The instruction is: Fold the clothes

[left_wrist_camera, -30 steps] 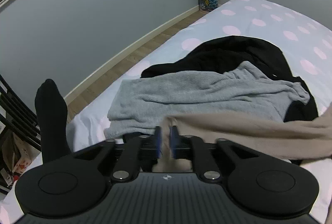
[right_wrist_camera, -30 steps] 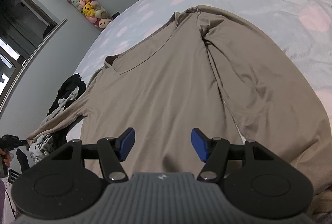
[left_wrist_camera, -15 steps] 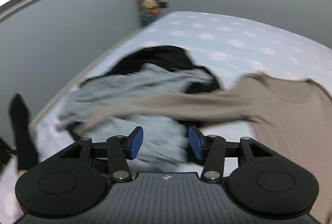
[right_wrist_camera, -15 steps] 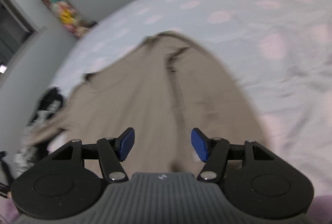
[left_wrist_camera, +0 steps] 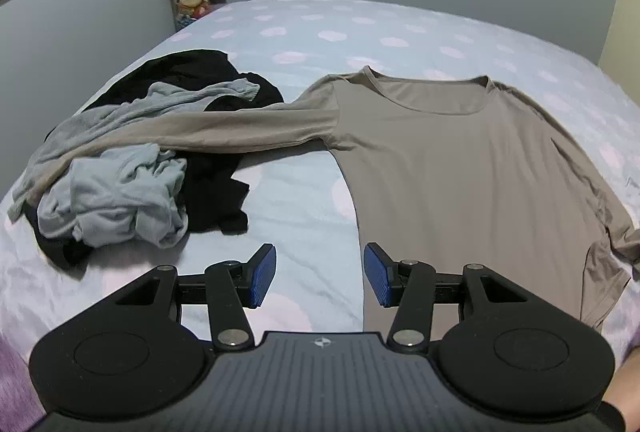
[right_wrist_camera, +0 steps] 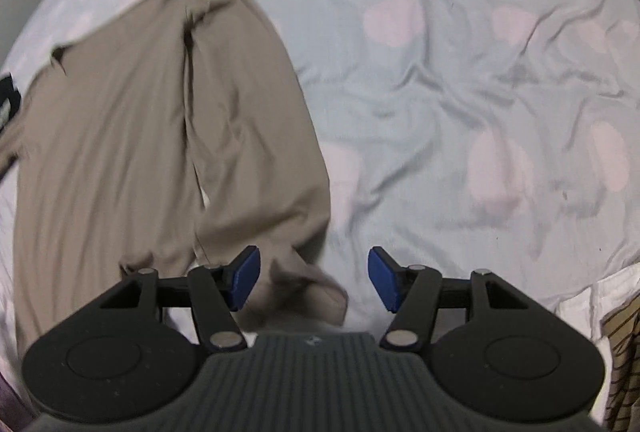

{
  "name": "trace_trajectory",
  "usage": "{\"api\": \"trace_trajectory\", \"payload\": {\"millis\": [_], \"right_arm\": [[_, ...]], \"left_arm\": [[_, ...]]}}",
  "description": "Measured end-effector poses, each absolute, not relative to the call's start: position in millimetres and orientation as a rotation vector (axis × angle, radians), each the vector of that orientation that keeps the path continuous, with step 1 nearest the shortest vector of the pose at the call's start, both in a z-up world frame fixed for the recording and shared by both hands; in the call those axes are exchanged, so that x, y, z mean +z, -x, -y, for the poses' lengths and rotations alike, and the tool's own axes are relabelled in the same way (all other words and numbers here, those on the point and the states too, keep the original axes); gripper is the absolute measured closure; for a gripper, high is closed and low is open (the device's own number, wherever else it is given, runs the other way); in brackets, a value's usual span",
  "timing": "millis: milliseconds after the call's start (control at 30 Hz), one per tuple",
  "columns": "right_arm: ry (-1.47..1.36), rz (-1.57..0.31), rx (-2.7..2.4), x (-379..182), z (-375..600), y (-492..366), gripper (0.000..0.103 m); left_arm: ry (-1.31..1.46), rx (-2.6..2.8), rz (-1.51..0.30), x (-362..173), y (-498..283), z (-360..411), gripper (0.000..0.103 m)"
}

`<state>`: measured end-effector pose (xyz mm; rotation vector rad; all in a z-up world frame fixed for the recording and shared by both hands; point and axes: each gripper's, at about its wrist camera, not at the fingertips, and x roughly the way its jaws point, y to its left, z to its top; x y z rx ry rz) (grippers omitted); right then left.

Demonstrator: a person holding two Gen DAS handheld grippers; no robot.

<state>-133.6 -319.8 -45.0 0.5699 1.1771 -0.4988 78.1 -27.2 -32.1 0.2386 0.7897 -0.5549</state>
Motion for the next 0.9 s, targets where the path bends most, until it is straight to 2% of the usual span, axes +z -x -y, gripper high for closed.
{"api": "trace_trajectory", "payload": {"millis": [67, 100, 167, 200, 267, 300, 333, 667, 900], "right_arm": [[-0.550, -1.191, -0.482, -52, 318, 129, 0.041], [-0.533, -1.193, -0.483, -58, 318, 126, 0.045], [-0.541, -1.213, -0.491, -71, 317, 123, 0.063], [-0.546, -1.223, -0.496, -78, 316, 121, 0.077], [-0.541, -1.217, -0.505, -81, 313, 122, 0.085], [-0.530, -1.205, -0.506, -79, 311, 123, 0.095], [-0.519, -1.193, -0.510, -74, 310, 124, 0.097], [-0.467, -1.046, -0.661, 10, 354, 144, 0.098], [-0.457, -1.068, -0.828, 19, 406, 162, 0.098]], "left_arm": [[-0.218, -0.552, -0.800, -38, -74, 25, 0.056], [-0.211, -0.553, -0.809, -43, -72, 25, 0.056], [-0.197, -0.556, -0.825, -52, -68, 25, 0.056], [-0.198, -0.558, -0.833, -55, -67, 26, 0.056], [-0.225, -0.571, -0.845, -64, -65, 29, 0.056], [-0.234, -0.576, -0.846, -66, -64, 29, 0.056], [-0.242, -0.581, -0.848, -69, -63, 29, 0.056], [-0.204, -0.584, -0.880, -78, -67, 23, 0.056], [-0.186, -0.543, -0.902, -82, -72, 15, 0.056]]}}
